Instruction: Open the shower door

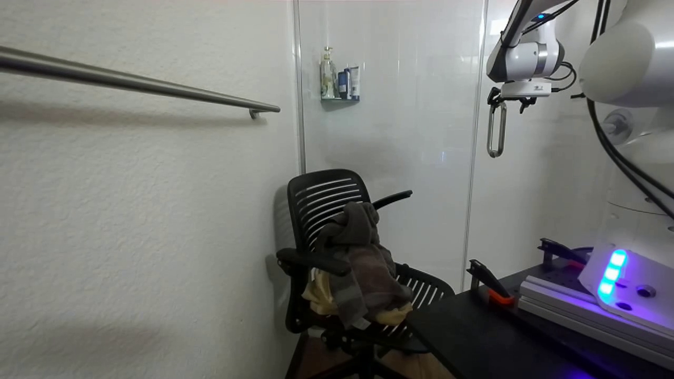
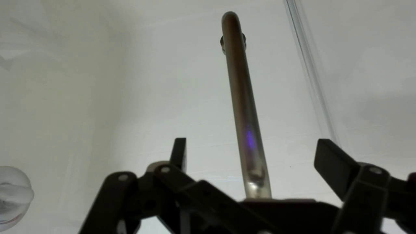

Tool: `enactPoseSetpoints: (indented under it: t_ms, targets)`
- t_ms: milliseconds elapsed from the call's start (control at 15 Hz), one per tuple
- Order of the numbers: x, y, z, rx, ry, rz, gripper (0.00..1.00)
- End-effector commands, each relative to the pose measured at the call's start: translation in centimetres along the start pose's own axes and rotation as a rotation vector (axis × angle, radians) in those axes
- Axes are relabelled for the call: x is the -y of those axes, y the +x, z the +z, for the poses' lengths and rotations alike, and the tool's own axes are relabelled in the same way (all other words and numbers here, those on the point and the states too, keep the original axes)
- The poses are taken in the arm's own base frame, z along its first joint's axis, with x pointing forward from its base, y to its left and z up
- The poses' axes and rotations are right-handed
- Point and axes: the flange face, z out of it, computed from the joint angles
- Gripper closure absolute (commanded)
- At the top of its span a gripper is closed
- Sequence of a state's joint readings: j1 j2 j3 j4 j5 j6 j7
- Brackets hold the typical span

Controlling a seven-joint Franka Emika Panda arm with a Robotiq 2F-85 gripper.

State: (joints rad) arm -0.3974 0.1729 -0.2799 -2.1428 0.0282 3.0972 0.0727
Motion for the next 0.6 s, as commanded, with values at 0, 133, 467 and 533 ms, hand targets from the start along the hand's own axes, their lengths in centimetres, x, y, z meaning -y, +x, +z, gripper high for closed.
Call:
enactPoseSetpoints:
  t_ms: [0, 133, 467, 533]
  targets:
    - [-0.3, 0.3, 1.2, 0.009, -0.007, 0.028, 0.00]
    - [-0.6, 0.9, 1.7, 0.005, -0.021, 0.032, 0.00]
    - [-0.9, 0.9, 1.5, -0.004, -0.025, 0.023, 0.00]
    - [-1.0, 0.9, 1.6, 0.001, -0.027, 0.029, 0.00]
